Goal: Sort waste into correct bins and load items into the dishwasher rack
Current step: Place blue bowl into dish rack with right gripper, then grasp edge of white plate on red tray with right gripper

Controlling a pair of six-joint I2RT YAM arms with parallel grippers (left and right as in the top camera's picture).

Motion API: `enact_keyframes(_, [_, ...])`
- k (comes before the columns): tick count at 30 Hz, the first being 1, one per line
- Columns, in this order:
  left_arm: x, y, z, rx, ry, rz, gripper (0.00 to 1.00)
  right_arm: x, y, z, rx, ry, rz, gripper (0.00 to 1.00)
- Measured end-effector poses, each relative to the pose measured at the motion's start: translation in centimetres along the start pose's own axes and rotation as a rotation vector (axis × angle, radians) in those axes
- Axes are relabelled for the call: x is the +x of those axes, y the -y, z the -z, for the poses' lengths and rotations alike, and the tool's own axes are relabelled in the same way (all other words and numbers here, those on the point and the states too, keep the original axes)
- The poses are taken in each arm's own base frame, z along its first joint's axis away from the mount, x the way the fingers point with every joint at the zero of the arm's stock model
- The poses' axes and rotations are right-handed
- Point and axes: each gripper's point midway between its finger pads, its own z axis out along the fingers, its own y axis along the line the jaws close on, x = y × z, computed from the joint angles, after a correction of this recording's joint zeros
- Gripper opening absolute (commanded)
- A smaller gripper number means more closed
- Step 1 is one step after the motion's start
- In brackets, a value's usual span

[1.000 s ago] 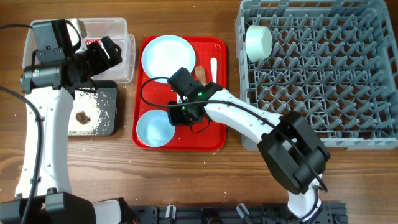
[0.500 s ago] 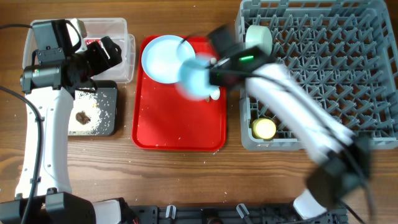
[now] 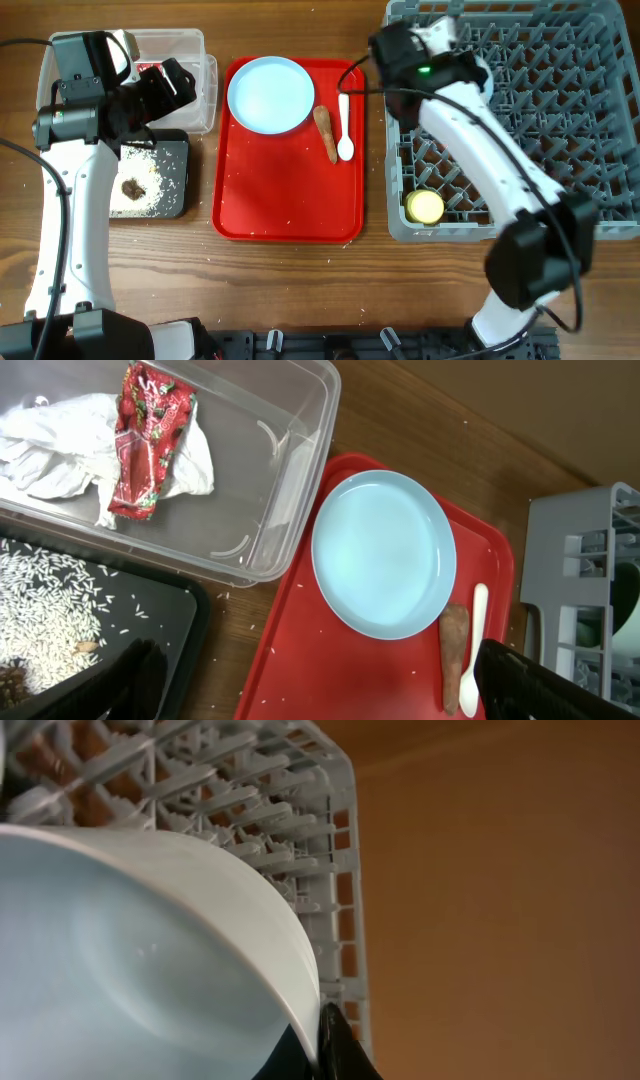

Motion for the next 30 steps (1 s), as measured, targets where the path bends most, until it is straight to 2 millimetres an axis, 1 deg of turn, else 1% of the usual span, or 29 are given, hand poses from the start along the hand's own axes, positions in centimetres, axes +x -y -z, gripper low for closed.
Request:
enact_keyframes(2, [0.0,0.0,0.0,0.000,0.000,0.000,1.00,-0.4,-2.3,0.0,0.017,0.000,0.102,0.04])
enact_keyframes(4, [0.0,0.0,0.0,0.000,0.000,0.000,1.00,-0.3,-3.8,-0.4,0.050,-0.015,0.182,0.04])
enact_keyframes(8, [0.0,0.0,0.0,0.001,0.000,0.000,1.00,-0.1,-3.7,-0.6,0.084,-0.028,0.228,0.04])
enact_keyframes(13, [0.0,0.0,0.0,0.000,0.000,0.000,1.00,-0.2,-3.8,-0.7,0.080,-0.026,0.221,0.05])
enact_keyframes(14, [0.0,0.0,0.0,0.001,0.000,0.000,1.00,-0.1,-3.9,-0.7,0.069,-0.026,0.222,0.13])
enact_keyframes(15, [0.0,0.0,0.0,0.000,0.000,0.000,1.00,0.0,-4.2,-0.6,0.055,-0.029,0.235,0.28])
enact_keyframes(17, [0.0,0.0,0.0,0.000,0.000,0.000,1.00,0.5,-6.1,0.2,-0.039,-0.029,0.281,0.38])
enact_keyframes(19, [0.0,0.0,0.0,0.000,0.000,0.000,1.00,0.5,-7.6,1.9,-0.081,0.000,0.324,0.44])
enact_keyframes(20, [0.0,0.0,0.0,0.000,0.000,0.000,1.00,0.3,-8.8,3.4,-0.110,0.033,0.354,0.45])
enact_keyframes(21, [0.0,0.0,0.0,0.000,0.000,0.000,1.00,0.2,-9.3,4.0,-0.128,0.047,0.370,0.47])
enact_keyframes(24, [0.0,0.0,0.0,0.000,0.000,0.000,1.00,0.7,-10.3,5.3,-0.161,0.059,0.427,0.50])
enact_keyframes(25, [0.0,0.0,0.0,0.000,0.000,0.000,1.00,0.9,-10.5,5.4,-0.169,0.054,0.444,0.52])
enact_keyframes(26, [0.0,0.0,0.0,0.001,0.000,0.000,1.00,1.1,-10.5,5.4,-0.174,0.050,0.452,0.57])
enact_keyframes(27, [0.0,0.0,0.0,0.000,0.000,0.000,1.00,1.3,-10.6,5.4,-0.181,0.043,0.461,0.71])
enact_keyframes(28, [0.0,0.0,0.0,0.000,0.000,0.000,1.00,1.3,-10.6,5.4,-0.183,0.043,0.461,0.78])
enact_keyframes(30, [0.0,0.0,0.0,0.000,0.000,0.000,1.00,1.0,-10.7,5.6,-0.195,0.053,0.446,0.99])
